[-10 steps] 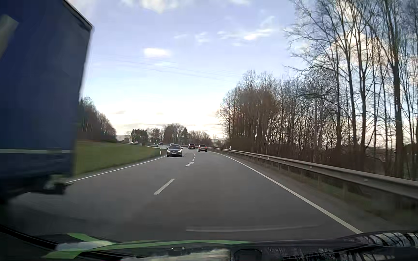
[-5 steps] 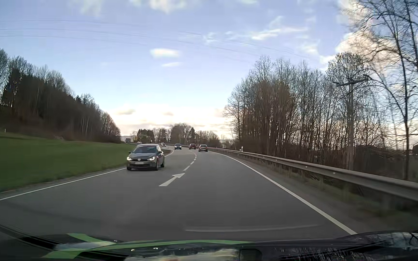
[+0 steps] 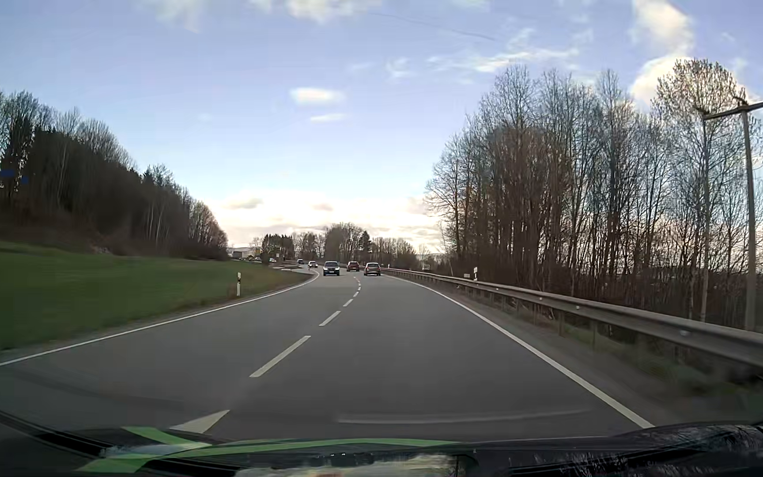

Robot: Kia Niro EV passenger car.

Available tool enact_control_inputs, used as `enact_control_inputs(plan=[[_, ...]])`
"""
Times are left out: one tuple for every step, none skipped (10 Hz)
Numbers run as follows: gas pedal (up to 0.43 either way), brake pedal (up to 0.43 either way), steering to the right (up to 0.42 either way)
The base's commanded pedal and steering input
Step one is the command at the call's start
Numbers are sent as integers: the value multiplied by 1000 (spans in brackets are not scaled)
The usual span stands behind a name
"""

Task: Follow the waypoints while adhering to traffic rules and regulations

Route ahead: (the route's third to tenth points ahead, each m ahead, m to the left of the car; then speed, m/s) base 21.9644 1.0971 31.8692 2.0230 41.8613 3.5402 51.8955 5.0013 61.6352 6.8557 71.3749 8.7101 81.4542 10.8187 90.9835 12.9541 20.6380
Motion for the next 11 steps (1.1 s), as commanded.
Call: enact_control_inputs(plan=[[177,0,-15],[177,0,-14],[177,0,-14],[177,0,-14],[177,0,-14],[177,0,-14],[189,0,-14],[189,0,-14],[189,0,-15],[189,0,-15],[189,0,-14]])
